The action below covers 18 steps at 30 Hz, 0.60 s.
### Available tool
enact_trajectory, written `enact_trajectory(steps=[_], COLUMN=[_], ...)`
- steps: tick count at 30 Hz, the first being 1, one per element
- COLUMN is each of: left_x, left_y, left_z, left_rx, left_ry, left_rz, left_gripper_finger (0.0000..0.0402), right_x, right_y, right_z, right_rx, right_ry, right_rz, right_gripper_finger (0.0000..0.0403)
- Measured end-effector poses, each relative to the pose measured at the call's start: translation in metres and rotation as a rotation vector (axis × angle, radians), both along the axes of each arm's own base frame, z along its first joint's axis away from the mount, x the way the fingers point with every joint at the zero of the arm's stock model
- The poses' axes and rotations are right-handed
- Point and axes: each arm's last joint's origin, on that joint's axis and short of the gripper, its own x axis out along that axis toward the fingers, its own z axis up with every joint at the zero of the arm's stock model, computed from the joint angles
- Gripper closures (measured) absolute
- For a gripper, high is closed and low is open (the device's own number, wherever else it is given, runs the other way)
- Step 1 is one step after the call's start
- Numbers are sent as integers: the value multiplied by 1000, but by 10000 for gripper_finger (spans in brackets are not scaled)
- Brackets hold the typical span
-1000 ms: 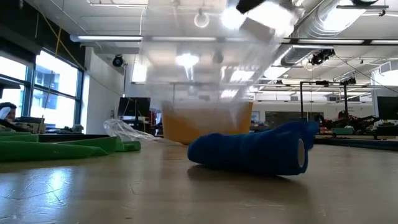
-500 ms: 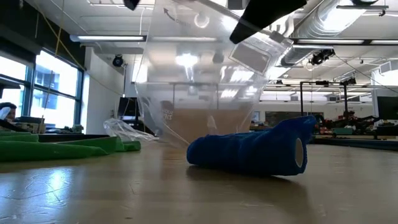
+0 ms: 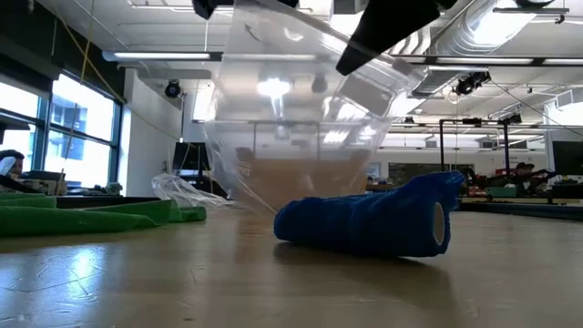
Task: Roll bandage
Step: Open the right transparent zip bag
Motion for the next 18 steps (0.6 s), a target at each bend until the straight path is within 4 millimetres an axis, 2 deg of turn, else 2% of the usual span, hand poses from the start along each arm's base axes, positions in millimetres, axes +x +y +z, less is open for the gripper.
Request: enact_trajectory(steps=[9, 14, 18], left_x=[16, 16, 15], left_y=[2, 3, 3], left_z=[-29, -30, -30], left_rx=[24, 33, 25], left_ry=[77, 76, 72], left_rz=[-15, 12, 13], left_gripper_finger=[241, 246, 268], right_x=[2, -5, -7], right_y=[0, 6, 12], right_z=[8, 19, 20], right_rx=[18, 26, 24], right_ry=[-54, -75, -62], right_rz=[10, 42, 105], right_gripper_finger=[403, 403, 403])
